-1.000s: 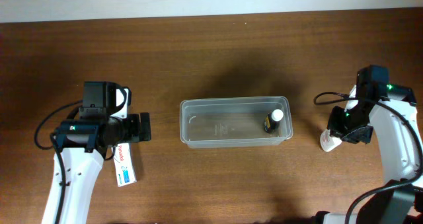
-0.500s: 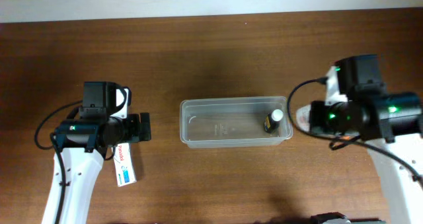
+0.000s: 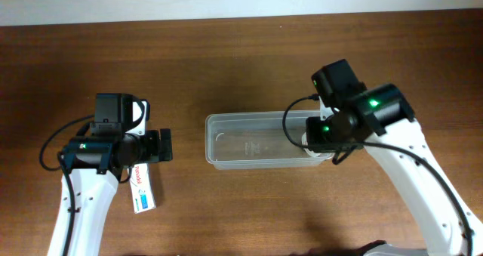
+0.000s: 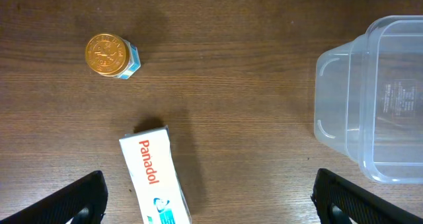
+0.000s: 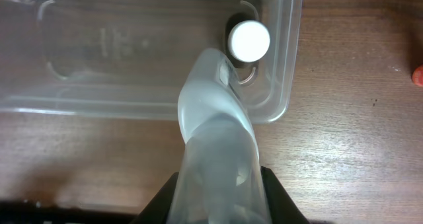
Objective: Pack container
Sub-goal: 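Place the white spray bottle into the container beside the dark bottle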
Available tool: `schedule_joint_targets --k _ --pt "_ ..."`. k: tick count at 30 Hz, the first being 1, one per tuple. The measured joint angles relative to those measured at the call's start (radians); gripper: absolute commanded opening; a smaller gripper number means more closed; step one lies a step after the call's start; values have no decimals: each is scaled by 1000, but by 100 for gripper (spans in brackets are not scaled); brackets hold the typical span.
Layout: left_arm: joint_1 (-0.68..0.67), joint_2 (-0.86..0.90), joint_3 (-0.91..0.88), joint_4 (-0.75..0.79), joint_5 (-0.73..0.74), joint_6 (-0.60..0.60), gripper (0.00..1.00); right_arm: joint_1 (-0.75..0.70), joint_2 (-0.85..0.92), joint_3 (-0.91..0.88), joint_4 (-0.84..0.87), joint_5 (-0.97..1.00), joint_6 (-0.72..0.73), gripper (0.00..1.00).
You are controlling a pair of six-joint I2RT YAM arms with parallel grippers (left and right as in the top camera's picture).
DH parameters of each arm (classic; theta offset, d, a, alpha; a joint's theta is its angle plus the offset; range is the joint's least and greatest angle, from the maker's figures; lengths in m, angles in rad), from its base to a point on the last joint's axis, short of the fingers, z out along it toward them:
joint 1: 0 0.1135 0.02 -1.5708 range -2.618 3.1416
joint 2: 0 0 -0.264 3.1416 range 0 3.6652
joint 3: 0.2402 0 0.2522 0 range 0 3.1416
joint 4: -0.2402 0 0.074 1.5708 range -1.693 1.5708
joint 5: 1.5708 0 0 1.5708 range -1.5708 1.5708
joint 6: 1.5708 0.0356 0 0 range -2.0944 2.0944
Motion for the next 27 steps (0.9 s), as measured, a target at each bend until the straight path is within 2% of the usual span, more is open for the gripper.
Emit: schedule_joint_targets --k 6,16,17,18,20,21,27 --pt "0 0 0 -1 0 0 99 0 65 -24 51 31 5 15" --pt "0 0 0 0 0 0 99 2 104 -241 258 42 4 16" --pt "0 0 0 0 0 0 99 2 104 -245 262 42 4 19" --pt "0 0 0 0 0 0 99 2 103 -246 267 43 4 30" --pt "0 0 0 0 0 0 99 2 103 -247 267 46 6 34" --pt "0 0 0 0 0 0 99 2 103 -248 269 49 3 42" --pt "0 0 0 0 0 0 99 2 103 -243 267 57 3 52"
